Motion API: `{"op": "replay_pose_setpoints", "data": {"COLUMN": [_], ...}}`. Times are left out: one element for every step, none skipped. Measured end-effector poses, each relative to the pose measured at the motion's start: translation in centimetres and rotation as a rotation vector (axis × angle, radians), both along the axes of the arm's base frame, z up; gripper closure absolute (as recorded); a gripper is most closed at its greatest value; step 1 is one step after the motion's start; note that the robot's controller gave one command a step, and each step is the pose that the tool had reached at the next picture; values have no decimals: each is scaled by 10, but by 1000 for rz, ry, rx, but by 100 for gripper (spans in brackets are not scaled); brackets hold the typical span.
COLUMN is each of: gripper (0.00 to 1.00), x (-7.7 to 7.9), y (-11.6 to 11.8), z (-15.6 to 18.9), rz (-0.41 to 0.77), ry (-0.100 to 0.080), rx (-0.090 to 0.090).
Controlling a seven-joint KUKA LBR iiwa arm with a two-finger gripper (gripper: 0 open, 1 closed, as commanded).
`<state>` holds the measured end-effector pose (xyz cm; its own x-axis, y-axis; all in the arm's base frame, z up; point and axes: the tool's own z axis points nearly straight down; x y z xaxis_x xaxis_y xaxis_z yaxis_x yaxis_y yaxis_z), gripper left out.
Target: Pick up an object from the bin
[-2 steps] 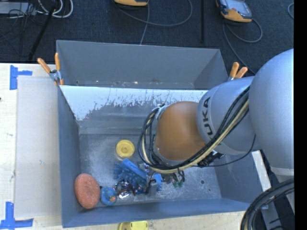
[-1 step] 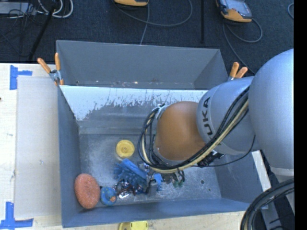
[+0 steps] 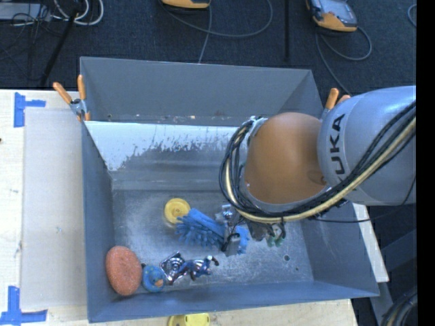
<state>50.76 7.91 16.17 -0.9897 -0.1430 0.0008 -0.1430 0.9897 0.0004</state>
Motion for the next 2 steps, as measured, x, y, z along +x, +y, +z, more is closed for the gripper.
{"op": "replay_pose_setpoints", "data": {"gripper": [100, 100], "x": [0, -11], "y": [0, -16], "z": [0, 72], "rz": [-1, 21], "ry": [0, -1], "rx": [0, 0]}}
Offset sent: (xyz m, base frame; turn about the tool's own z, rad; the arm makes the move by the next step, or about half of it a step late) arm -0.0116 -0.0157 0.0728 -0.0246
